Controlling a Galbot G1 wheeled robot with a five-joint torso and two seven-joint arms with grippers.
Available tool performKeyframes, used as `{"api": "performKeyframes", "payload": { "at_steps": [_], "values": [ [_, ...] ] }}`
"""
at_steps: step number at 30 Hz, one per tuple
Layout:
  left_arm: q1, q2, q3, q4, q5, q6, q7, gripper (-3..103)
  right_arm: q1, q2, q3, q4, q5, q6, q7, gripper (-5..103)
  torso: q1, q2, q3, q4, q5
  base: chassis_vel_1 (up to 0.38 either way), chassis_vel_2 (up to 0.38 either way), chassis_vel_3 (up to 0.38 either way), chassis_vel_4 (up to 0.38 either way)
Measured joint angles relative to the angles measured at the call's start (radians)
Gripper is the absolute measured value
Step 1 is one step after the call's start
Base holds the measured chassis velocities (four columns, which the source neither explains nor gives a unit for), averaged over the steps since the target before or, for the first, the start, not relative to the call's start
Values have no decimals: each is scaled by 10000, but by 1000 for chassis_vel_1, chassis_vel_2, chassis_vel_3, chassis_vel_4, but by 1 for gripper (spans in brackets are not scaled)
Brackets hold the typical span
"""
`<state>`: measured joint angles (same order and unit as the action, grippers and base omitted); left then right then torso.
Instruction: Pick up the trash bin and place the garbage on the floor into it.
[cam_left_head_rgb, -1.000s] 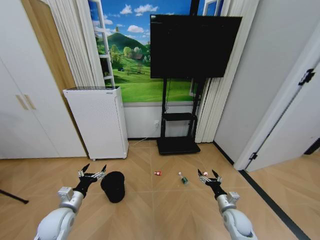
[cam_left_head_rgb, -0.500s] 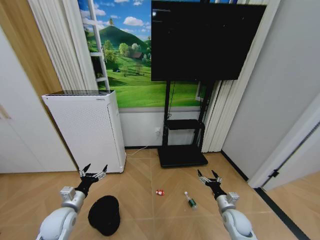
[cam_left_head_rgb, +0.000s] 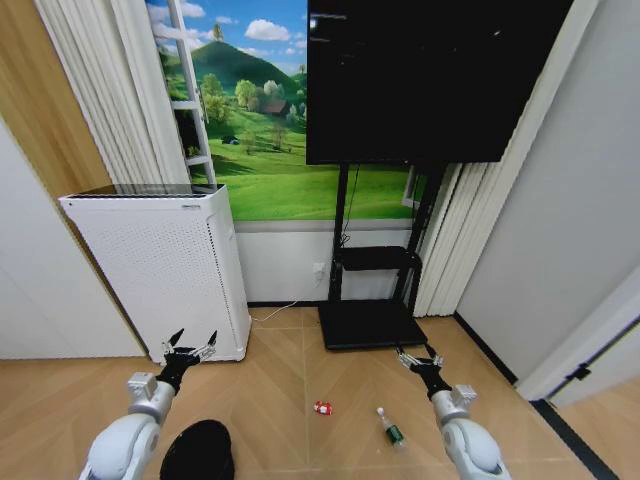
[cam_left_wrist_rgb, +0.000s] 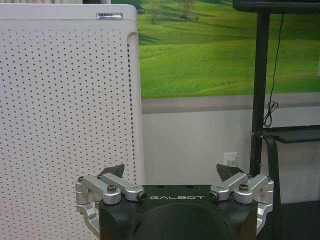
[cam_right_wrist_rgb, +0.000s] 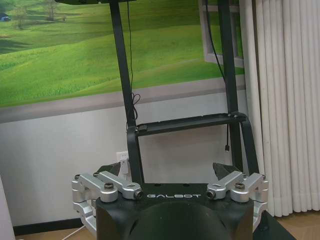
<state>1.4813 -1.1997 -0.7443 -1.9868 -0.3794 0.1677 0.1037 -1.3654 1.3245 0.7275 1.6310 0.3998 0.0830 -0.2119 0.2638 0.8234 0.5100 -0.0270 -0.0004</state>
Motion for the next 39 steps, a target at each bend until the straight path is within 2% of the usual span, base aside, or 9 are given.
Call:
{"api": "performKeyframes", "payload": {
  "at_steps": [14, 20, 39],
  "values": [
    [-7, -29, 56, 54, 71, -21, 13, 100, 51, -1, -20, -95, 5, 39, 1, 100, -183, -380, -197, 2, 4, 0, 0, 0, 0],
    [-59, -29, 84, 146, 91, -80, 120, 100, 45, 15, -5, -114, 2, 54, 3, 100, -349, -797, -450, 1, 4, 0, 0, 0, 0],
    [40, -79, 59, 164, 177, -232, 296, 100, -21, 32, 10, -98, -19, 134, 2, 100, -695, -1600, -910, 2, 4, 0, 0, 0, 0]
  ]
}}
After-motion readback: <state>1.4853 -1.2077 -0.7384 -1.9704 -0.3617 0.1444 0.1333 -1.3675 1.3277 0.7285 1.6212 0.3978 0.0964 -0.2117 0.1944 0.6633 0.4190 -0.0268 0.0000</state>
